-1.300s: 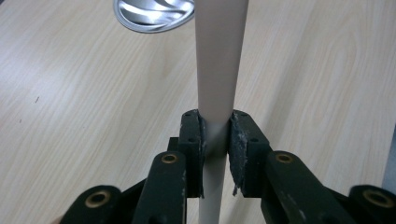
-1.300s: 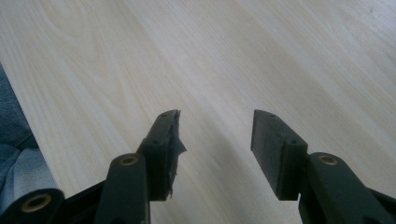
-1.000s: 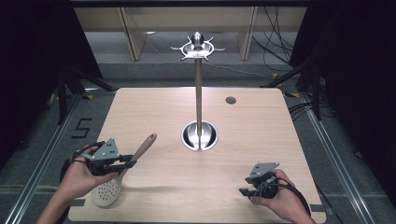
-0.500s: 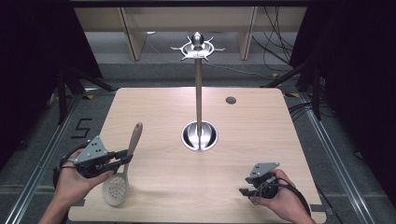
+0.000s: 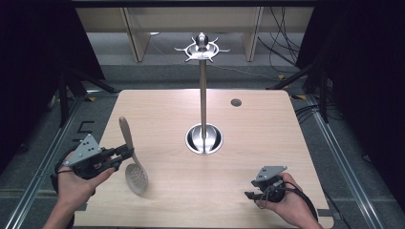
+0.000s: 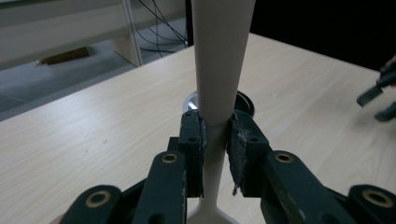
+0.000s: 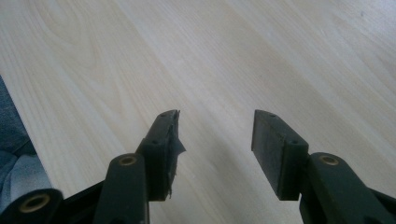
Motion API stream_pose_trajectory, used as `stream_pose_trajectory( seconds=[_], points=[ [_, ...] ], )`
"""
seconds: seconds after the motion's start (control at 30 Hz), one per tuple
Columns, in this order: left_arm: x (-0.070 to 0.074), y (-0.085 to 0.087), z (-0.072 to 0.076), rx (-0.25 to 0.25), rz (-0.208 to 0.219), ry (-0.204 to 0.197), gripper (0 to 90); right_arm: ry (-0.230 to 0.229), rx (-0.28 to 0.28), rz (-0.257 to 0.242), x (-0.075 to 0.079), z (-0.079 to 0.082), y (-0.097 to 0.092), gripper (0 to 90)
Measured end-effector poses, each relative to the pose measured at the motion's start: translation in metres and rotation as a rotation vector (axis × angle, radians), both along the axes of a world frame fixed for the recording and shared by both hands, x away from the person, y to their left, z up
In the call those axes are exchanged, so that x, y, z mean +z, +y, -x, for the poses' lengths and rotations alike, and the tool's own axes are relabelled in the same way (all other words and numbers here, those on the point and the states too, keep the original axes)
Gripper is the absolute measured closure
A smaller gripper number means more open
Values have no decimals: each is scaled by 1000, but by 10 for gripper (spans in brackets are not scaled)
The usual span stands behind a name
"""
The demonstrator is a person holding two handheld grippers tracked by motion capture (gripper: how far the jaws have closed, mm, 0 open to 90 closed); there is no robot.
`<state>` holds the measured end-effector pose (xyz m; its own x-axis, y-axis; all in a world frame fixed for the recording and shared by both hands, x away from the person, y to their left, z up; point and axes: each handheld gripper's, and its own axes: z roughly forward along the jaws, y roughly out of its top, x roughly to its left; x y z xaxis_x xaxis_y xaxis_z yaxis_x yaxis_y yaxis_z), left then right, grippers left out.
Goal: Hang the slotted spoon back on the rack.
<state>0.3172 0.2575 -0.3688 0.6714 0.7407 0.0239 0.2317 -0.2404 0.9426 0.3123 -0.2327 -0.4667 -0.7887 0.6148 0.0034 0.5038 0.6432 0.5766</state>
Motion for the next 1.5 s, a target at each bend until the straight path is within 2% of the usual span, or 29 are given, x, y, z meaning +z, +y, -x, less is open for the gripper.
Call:
stream_pose_trajectory(
  seconds=[0.1, 0.17, 0.3, 0.33, 0.4, 0.43, 0.63, 0.73, 0.77, 0.83, 0.9, 0.93, 0.97, 1.4, 1.5],
  points=[
    [5, -6, -2, 26, 25, -19, 754, -1, -4, -1, 0, 0, 0, 517],
    [7, -8, -4, 26, 27, -20, 754, -10, -17, -16, -2, 1, 1, 517],
    [13, -16, -8, 12, 32, -29, 754, -18, -7, -10, -2, 0, 0, 517],
    [13, -18, -9, 8, 47, -38, 754, -15, -7, -11, -2, 0, 0, 516],
    [15, -20, -10, 11, 47, -30, 753, -10, -5, -11, -1, 0, 0, 517],
    [16, -23, -12, 13, 54, -37, 753, 6, -11, -10, 0, 1, 0, 516],
    [19, -32, -16, 26, 69, -35, 753, 3, -11, -11, 0, 1, 0, 516],
    [22, -39, -19, 43, 78, -35, 754, -6, -3, -11, 0, 0, -1, 516],
    [22, -40, -19, 48, 84, -39, 753, -26, -7, -19, -1, -1, 0, 516],
    [23, -42, -20, 55, 85, -38, 753, -25, -8, -20, -1, -1, 0, 516],
    [25, -44, -21, 66, 66, -43, 754, -26, -9, -23, -1, -1, -1, 515],
    [25, -44, -21, 66, 66, -43, 753, -26, -9, -23, -1, -1, -1, 515],
    [26, -48, -22, 81, 90, -47, 753, -24, -9, -24, -1, -1, -1, 514],
    [31, -58, -26, 114, 78, -57, 753, -23, -11, -28, -1, 0, -1, 512],
    [34, -62, -27, 118, 73, -65, 753, -2, -16, -25, 1, 1, -1, 512]
  ],
)
